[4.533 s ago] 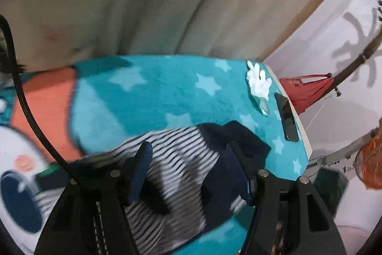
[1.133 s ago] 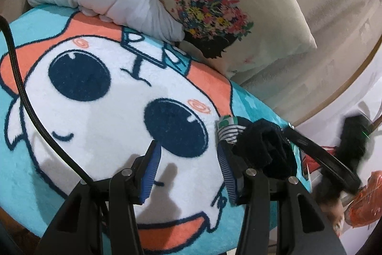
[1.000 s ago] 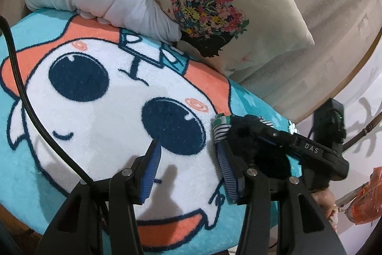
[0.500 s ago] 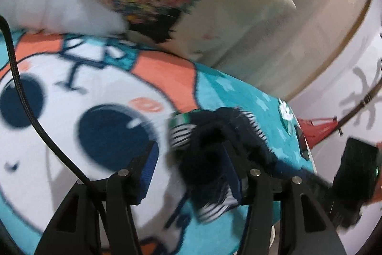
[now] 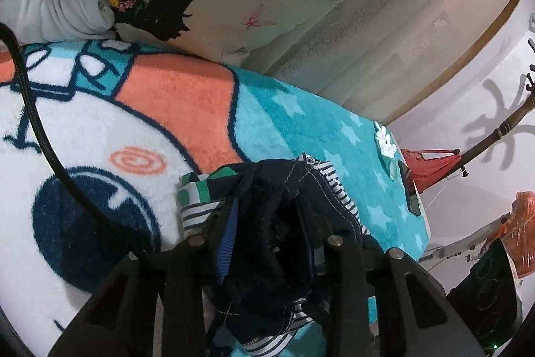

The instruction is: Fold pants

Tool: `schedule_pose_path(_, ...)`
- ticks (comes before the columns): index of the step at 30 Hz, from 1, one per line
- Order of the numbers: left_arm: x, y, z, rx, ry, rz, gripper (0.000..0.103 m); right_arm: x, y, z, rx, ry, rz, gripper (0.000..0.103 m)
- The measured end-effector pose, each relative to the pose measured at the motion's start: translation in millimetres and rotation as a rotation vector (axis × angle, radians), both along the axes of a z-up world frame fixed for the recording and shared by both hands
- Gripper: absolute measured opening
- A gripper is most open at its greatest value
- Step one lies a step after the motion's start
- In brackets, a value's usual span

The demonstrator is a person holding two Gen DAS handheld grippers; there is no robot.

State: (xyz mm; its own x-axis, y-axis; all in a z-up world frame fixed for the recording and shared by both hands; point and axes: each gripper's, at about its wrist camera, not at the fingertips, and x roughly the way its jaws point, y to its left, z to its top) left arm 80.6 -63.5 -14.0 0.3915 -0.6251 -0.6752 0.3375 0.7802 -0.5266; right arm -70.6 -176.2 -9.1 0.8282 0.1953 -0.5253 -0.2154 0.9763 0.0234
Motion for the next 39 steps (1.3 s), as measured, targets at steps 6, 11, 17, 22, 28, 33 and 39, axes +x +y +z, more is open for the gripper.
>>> schedule_pose_path(6, -4, 16, 10, -0.019, -0.001, 0.039, 0.032, 11, -7, 5, 0.123, 0.074, 0.044, 0.011)
schedule_pose_path(11, -9, 50, 29, -0.028, -0.048, 0.130, 0.032, 6, 1, 27, 0.233, 0.065, 0.132, 0.011)
schedule_pose_path(17, -7, 76, 27, -0.017, -0.035, 0.219, 0.032, 28, 35, 0, 0.246, 0.164, 0.208, 0.012)
schedule_pose_path(22, -7, 61, 19, -0.027, -0.008, 0.182, 0.032, 21, 52, -8, 0.169, 0.151, 0.232, 0.027)
schedule_pose_path(28, -14, 29, 7, -0.065, -0.021, 0.110, 0.032, -23, 8, 13, 0.160, 0.101, 0.180, 0.044)
schedule_pose_path(33, -5, 5, -14, 0.026, -0.011, 0.098, 0.034, -29, -58, 23, 0.214, 0.069, -0.038, 0.047)
schedule_pose_path(39, -23, 30, 9, -0.044, -0.047, 0.106, 0.044, 1, -91, 10, 0.336, 0.146, -0.104, 0.069)
